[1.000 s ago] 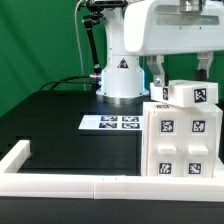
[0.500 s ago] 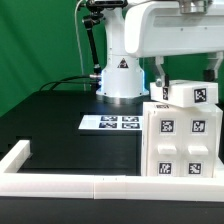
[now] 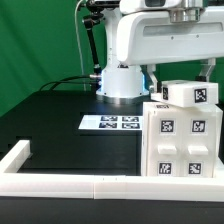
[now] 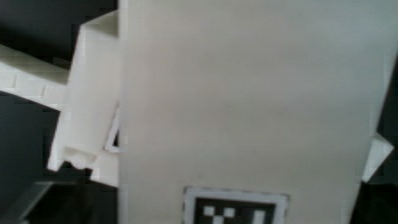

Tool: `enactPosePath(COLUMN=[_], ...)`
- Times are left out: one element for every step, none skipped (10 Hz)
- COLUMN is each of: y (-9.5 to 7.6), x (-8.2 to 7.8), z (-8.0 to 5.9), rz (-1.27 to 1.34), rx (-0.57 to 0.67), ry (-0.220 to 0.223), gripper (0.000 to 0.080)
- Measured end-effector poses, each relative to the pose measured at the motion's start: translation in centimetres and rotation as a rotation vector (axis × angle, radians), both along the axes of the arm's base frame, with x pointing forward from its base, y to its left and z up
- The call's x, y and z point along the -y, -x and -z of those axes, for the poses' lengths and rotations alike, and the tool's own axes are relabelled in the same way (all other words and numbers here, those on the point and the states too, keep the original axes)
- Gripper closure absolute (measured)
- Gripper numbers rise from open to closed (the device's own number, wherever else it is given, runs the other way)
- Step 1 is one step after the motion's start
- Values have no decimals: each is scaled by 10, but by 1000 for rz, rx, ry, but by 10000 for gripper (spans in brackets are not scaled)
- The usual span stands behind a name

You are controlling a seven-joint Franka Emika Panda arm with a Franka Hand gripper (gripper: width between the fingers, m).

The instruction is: Assemble cabinet

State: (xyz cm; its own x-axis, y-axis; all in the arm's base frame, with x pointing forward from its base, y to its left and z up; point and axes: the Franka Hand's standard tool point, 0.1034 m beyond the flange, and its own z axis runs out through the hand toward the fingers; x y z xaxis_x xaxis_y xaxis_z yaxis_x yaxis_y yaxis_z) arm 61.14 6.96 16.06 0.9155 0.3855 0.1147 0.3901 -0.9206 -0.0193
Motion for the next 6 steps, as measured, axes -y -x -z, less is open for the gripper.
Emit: enactPosePath(y=[-2, -2, -2, -2, -2, -1], x=[-1, -1, -1, -1, -1, -1], z=[-1, -1, -1, -1, -1, -1], rz=[0, 13, 20, 20, 21, 130], rx=[10, 8, 8, 8, 8, 6], ry=[-1, -2, -3, -3, -3, -17], gripper=[248, 248, 248, 248, 248, 248])
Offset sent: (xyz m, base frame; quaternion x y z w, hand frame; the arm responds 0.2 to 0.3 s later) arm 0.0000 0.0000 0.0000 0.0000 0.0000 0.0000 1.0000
